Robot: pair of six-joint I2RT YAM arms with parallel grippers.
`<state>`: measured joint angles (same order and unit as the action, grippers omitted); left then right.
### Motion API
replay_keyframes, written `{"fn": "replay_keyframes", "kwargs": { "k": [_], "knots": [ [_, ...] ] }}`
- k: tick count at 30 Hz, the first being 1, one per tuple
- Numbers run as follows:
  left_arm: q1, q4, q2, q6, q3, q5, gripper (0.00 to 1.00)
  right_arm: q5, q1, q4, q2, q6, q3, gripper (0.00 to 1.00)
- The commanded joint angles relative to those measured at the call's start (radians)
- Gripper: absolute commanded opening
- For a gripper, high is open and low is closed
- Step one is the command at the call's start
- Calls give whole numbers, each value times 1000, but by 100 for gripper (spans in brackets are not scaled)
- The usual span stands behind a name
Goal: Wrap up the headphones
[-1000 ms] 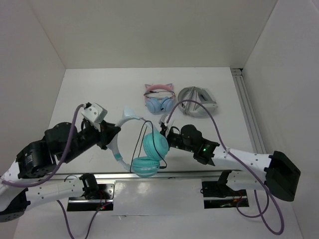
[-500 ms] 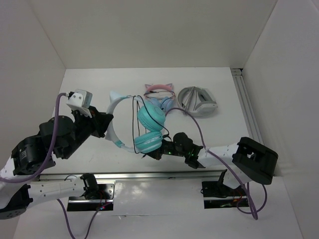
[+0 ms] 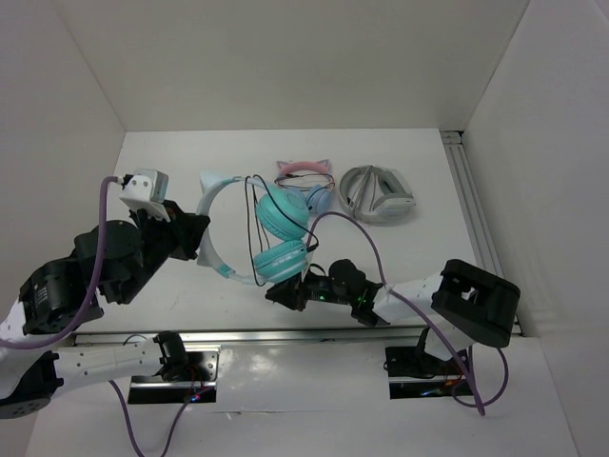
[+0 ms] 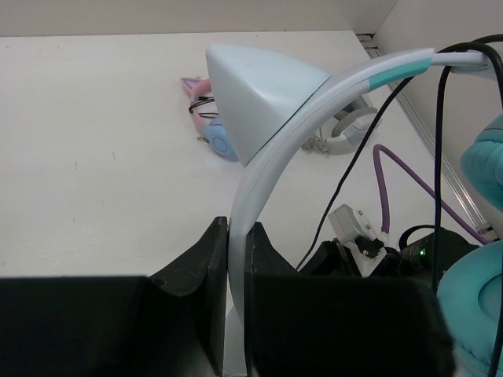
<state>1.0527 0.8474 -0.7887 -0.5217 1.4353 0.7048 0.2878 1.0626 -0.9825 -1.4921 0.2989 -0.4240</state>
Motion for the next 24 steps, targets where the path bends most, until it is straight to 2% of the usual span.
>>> {"fn": "replay_keyframes", "kwargs": {
  "k": [1,5,12,13,18,21,22,24],
  "knots": [
    [4,-108,19,-57,40,42,0,-4,10,-68,-23,-1,-13,24],
    [4,-99,19,-57,40,42,0,7,28,-114,-42,-1,-4,30],
    [4,-99,19,-57,40,42,0,16,51,-124,-98,8,-27,33],
    [4,-90,19,-57,40,42,0,16,51,-124,-99,8,-27,37],
    [4,-90,19,-57,40,42,0,5,69,-143,-122,8,-27,37],
    [4,-81,19,-66,40,42,0,-45,69,-121,-112,8,-36,38],
    [4,-80,19,-66,40,42,0,-111,69,-98,-99,8,-36,38],
    [4,-80,19,-66,40,42,0,-189,79,-85,-80,-1,-36,45]
  ]
}}
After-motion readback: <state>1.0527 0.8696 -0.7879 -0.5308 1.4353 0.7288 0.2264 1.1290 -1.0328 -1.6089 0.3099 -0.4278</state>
